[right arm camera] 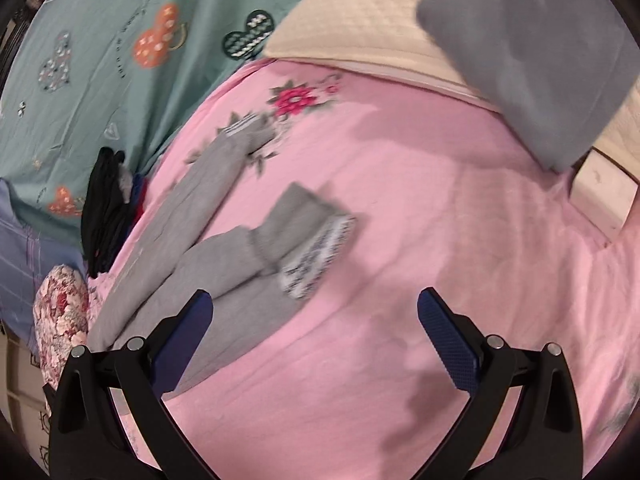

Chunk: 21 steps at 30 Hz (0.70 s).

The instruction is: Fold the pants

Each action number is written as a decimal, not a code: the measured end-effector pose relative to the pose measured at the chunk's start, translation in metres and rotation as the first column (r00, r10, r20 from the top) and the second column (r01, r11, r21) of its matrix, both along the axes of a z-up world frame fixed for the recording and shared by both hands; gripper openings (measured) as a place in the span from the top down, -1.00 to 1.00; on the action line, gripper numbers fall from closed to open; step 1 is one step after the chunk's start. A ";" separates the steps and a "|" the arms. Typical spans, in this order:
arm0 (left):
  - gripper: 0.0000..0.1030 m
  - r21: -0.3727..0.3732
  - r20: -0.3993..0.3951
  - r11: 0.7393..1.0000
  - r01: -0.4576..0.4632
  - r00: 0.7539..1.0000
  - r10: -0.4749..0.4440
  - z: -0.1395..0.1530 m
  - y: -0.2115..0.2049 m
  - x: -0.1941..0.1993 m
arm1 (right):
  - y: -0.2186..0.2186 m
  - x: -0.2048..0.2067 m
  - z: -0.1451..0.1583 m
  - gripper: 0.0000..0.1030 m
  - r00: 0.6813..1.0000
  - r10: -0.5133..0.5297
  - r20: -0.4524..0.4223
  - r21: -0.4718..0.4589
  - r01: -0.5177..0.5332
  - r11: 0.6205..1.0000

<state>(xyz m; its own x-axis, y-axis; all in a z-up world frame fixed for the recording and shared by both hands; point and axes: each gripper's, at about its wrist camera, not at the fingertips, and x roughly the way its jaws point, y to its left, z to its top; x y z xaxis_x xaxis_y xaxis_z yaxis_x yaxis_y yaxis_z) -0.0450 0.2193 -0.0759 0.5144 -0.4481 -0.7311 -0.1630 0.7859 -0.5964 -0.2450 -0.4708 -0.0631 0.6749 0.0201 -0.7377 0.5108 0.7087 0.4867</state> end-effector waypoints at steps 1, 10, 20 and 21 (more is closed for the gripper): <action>0.61 0.003 0.008 1.000 -0.001 1.000 0.001 0.003 0.000 0.000 | -0.004 0.001 -0.004 -0.97 1.000 -0.001 -0.011 0.001 0.001 1.000; 0.61 0.042 0.005 0.999 -0.002 1.000 0.002 0.000 -0.003 -0.003 | 0.004 0.046 -0.028 -0.25 0.987 0.158 -0.017 0.028 -0.158 0.987; 0.77 0.005 0.099 1.000 0.012 0.995 -0.012 0.050 0.006 -0.008 | 0.010 0.045 0.022 0.82 0.970 0.216 0.110 0.027 -0.220 0.975; 0.77 0.008 0.122 1.000 0.017 0.992 -0.017 0.061 0.007 -0.011 | 0.010 0.038 0.037 0.84 0.966 0.219 0.140 0.017 -0.223 0.975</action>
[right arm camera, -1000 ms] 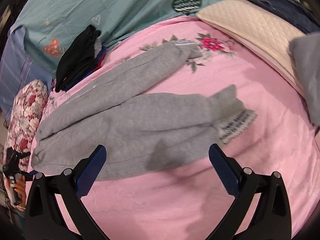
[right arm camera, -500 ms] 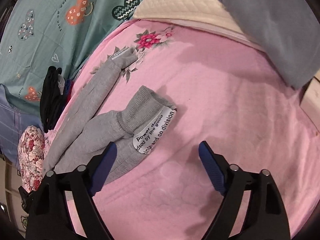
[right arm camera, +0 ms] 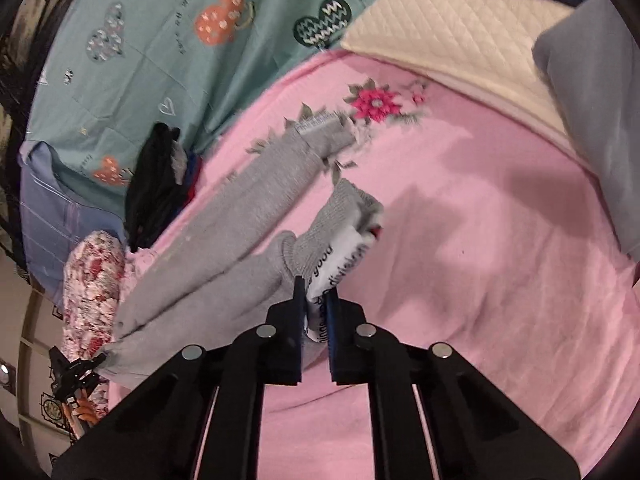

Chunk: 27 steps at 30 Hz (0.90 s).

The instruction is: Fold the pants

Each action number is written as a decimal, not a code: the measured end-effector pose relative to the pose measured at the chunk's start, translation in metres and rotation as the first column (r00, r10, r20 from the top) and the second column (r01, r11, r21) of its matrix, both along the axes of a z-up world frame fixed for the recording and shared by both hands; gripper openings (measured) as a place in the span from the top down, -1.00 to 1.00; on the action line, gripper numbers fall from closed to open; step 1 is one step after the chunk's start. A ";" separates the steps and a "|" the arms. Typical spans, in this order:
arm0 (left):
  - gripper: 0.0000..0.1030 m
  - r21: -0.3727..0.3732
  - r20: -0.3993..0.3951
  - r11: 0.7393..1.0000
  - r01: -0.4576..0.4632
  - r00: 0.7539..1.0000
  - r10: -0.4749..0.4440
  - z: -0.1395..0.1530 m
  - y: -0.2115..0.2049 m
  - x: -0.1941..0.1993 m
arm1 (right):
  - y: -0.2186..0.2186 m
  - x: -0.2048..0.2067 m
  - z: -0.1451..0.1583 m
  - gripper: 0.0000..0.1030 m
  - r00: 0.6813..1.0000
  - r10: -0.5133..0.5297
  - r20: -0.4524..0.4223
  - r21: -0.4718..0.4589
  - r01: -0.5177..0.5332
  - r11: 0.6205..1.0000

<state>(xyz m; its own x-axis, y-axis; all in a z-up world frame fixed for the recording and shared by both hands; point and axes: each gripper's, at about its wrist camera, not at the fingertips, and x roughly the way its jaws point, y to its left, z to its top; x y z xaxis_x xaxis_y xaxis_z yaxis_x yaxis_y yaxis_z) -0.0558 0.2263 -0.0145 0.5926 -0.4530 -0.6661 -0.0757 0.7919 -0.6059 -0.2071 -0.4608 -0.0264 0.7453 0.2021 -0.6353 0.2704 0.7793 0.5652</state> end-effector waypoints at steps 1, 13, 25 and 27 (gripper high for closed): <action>0.77 0.000 0.020 1.000 0.005 1.000 -0.005 0.010 0.000 -0.003 | 0.002 -0.008 0.016 0.92 1.000 -0.001 0.023 -0.025 0.002 1.000; 0.78 0.099 0.020 0.993 -0.063 0.998 0.062 0.004 0.046 -0.063 | 0.014 -0.087 0.009 0.91 0.997 -0.006 -0.071 -0.051 0.003 0.999; -0.26 0.187 -0.070 0.980 -0.071 0.994 0.085 -0.025 0.028 -0.028 | 0.003 0.021 0.011 -0.12 0.998 -0.010 -0.070 -0.102 0.003 0.995; -0.35 0.221 -0.059 0.972 -0.082 0.993 0.098 -0.016 0.026 -0.025 | -0.002 0.070 0.002 -0.12 0.998 0.017 -0.065 -0.062 -0.021 0.998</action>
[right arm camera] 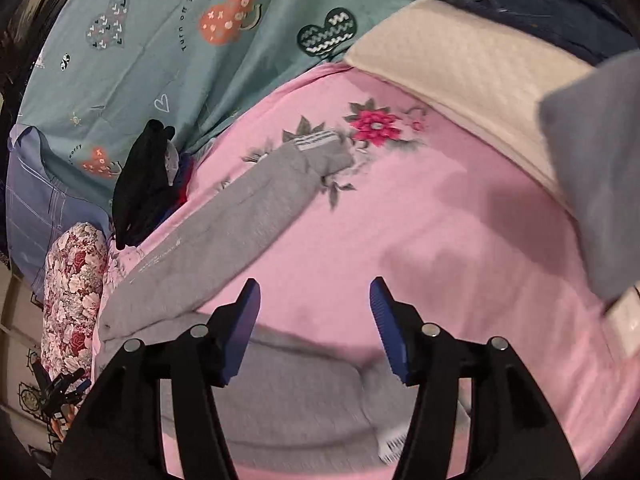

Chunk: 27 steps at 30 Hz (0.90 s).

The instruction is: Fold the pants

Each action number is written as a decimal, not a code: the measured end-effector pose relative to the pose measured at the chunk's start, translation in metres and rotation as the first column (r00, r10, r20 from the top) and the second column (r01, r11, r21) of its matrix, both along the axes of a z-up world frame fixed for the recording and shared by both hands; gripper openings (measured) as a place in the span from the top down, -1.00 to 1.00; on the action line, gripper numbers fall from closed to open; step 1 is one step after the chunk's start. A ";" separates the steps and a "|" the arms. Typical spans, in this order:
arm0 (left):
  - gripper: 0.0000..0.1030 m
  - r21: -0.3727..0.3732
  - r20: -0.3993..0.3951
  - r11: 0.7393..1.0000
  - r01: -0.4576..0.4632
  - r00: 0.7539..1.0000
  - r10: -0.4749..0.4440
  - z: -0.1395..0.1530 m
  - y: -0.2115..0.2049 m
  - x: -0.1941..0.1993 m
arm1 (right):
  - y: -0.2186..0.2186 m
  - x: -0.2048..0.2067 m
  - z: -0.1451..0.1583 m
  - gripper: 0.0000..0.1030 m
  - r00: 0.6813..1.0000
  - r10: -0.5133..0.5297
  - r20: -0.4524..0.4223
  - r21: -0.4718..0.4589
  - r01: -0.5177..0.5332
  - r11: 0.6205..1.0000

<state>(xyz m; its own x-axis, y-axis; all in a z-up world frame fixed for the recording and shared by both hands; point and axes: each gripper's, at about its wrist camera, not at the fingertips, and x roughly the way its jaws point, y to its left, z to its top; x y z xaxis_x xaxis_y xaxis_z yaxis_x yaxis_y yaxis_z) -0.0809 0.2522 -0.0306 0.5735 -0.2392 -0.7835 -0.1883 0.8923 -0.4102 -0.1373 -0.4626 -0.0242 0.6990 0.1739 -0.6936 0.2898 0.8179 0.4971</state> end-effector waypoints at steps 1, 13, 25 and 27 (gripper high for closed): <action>-0.40 0.015 0.006 1.000 -0.008 1.000 0.008 0.004 0.000 0.000 | -0.003 0.020 -0.005 -0.12 1.000 0.000 -0.001 0.002 0.000 1.000; -0.52 0.144 -0.005 0.989 -0.043 0.999 0.044 0.024 -0.007 0.054 | -0.020 0.146 -0.068 0.67 0.998 -0.009 -0.054 0.153 0.017 0.988; -0.67 0.084 -0.093 0.991 0.106 0.991 -0.098 -0.003 -0.010 0.173 | -0.018 0.149 -0.040 0.36 0.982 -0.104 -0.155 -0.151 0.080 0.985; -0.67 -0.016 -0.129 0.992 0.122 0.984 -0.123 -0.018 -0.004 0.186 | -0.016 0.141 -0.032 0.24 0.989 -0.102 -0.107 -0.112 0.090 0.990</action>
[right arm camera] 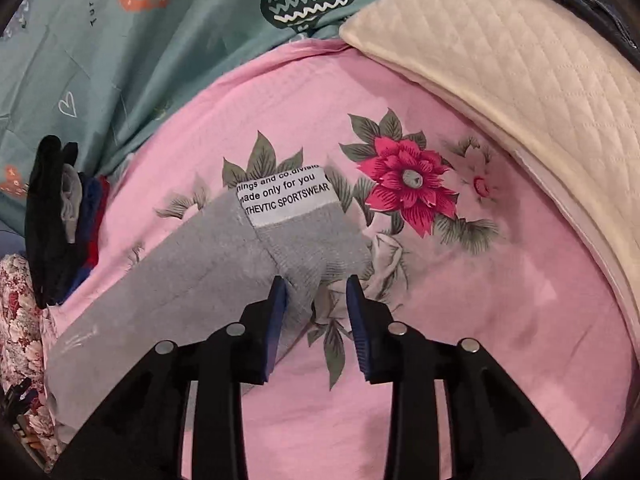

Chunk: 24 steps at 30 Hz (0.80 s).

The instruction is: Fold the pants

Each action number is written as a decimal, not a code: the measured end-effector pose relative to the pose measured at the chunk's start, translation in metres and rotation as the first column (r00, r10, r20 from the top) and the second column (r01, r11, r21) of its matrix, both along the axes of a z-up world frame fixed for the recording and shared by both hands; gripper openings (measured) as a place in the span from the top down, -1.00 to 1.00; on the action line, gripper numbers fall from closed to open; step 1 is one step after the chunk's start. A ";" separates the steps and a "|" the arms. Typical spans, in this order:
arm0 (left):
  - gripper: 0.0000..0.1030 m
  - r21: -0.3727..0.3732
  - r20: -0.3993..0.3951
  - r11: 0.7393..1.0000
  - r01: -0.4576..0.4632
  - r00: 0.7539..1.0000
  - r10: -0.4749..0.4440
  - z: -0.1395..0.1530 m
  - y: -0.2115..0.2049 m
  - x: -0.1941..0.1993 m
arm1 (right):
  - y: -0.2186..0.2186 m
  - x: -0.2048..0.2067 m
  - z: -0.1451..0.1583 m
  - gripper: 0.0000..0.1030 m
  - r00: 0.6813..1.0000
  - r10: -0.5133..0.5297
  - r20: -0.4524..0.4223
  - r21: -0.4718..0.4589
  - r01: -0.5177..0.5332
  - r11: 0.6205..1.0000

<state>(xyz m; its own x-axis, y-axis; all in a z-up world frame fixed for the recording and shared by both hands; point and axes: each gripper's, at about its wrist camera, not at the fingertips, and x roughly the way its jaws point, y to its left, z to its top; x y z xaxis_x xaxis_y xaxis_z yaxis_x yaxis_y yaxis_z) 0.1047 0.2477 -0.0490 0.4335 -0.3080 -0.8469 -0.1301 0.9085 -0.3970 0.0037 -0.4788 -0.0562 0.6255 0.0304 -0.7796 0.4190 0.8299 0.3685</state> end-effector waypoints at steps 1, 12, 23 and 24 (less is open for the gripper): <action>-0.67 -0.013 -0.009 1.000 0.000 1.000 0.000 -0.005 0.001 0.004 | 0.004 -0.003 0.006 0.10 1.000 0.003 0.022 0.020 -0.003 1.000; -0.91 -0.171 -0.029 0.974 0.150 0.987 -0.157 -0.035 -0.010 0.039 | 0.129 0.011 0.065 0.00 0.923 0.357 0.145 -0.053 -0.353 0.934; 0.53 -0.045 0.202 0.983 0.179 0.965 -0.166 0.004 -0.013 0.011 | 0.301 0.089 0.040 -0.01 0.615 0.778 -0.130 -0.320 -0.768 0.554; 0.53 -0.033 0.219 0.982 0.187 0.960 -0.176 0.007 -0.015 0.009 | 0.314 0.101 0.035 -0.01 0.591 0.788 -0.172 -0.354 -0.784 0.510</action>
<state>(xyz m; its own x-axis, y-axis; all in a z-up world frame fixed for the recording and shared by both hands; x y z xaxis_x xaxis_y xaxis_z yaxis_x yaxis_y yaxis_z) 0.1133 0.2326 -0.0415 0.5356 -0.4404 -0.7205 0.1284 0.8858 -0.4460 0.1047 -0.1643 -0.0216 0.4950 0.2398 -0.8352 -0.4733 0.8805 -0.0277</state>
